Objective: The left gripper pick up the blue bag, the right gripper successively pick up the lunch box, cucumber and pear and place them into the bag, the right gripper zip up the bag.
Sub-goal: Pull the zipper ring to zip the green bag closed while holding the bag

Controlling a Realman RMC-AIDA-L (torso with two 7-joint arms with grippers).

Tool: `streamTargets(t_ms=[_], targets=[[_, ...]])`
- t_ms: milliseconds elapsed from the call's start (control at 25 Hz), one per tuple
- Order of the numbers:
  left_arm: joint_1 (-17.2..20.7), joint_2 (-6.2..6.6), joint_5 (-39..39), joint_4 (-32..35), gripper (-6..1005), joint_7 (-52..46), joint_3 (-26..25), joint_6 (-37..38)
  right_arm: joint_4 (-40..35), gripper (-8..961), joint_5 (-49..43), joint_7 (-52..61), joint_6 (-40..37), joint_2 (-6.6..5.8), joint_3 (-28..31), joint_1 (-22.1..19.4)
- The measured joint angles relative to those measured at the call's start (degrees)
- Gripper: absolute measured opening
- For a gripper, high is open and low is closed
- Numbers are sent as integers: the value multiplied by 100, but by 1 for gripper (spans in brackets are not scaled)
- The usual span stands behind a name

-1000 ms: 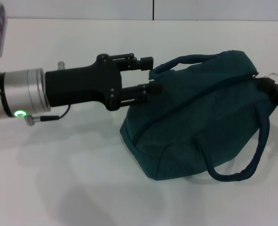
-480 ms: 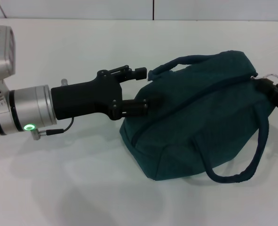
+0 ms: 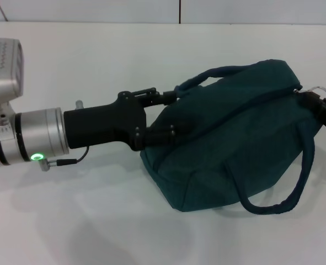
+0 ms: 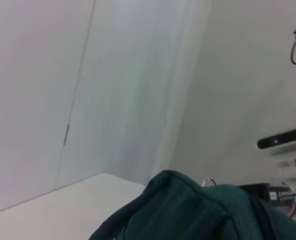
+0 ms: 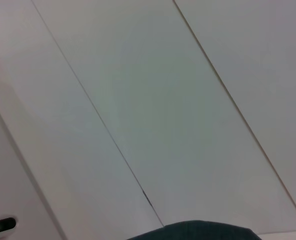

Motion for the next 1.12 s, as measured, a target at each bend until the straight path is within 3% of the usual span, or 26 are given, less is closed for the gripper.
streamTargets(t_ms=[280,720,840,1120], targets=[[32,-8,-18,-35,740,164,96,10,0,94,1,-1,-21,0,2,-28],[64,3,-53,-177,312,294,55,57,-1,96,2,-1,-114,10,-73,-59],[91,50,-52,-80,146,291,-1,258,-8,97,-44,0,-423,15,-176,-29],[105,293,-51,188,65,241,-476,842,-23,98,-159,51,-1048,18,-221,72]])
